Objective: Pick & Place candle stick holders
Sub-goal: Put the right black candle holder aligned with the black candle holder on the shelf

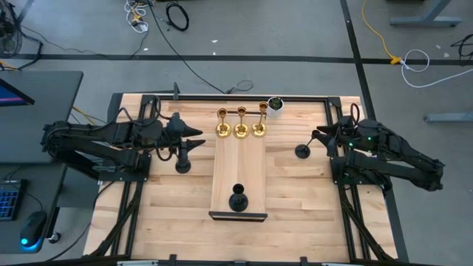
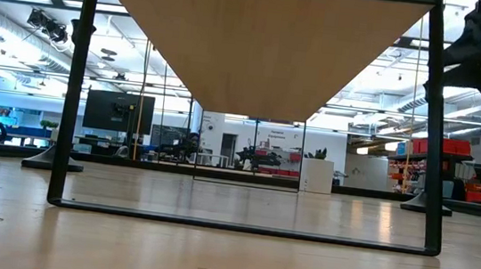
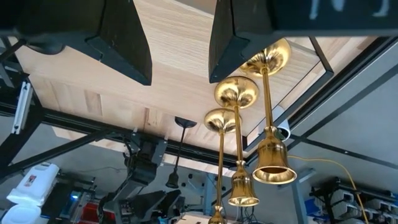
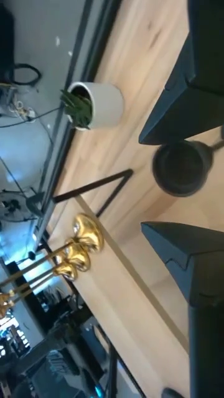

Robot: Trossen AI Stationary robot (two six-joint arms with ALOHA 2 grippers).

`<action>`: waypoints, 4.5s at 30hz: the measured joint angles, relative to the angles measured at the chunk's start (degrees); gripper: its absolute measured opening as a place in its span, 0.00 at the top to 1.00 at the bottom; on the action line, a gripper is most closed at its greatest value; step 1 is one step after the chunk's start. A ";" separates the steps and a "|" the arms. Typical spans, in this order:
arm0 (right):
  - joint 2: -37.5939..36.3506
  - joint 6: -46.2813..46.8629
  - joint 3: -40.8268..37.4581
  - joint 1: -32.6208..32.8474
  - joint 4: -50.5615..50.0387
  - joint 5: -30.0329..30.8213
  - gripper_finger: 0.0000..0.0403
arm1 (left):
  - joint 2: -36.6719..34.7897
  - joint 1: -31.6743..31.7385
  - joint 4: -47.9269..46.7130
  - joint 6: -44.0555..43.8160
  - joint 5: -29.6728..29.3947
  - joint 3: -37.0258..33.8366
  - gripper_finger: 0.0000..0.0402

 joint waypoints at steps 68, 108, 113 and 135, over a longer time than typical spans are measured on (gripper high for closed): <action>5.86 1.10 3.60 0.00 -5.57 2.33 0.47 | 0.00 0.02 -2.01 0.61 -0.04 0.00 0.60; 15.86 5.60 0.12 -0.01 -7.17 -2.72 0.49 | 0.00 0.02 -2.01 0.66 -0.04 0.00 0.60; 16.99 5.60 0.11 -0.01 -7.20 -1.85 0.60 | 0.00 0.02 -2.01 0.63 -0.04 0.00 0.60; 17.14 5.64 0.04 0.01 -4.10 -1.48 0.99 | 0.00 0.01 -2.05 0.61 -0.04 0.00 0.60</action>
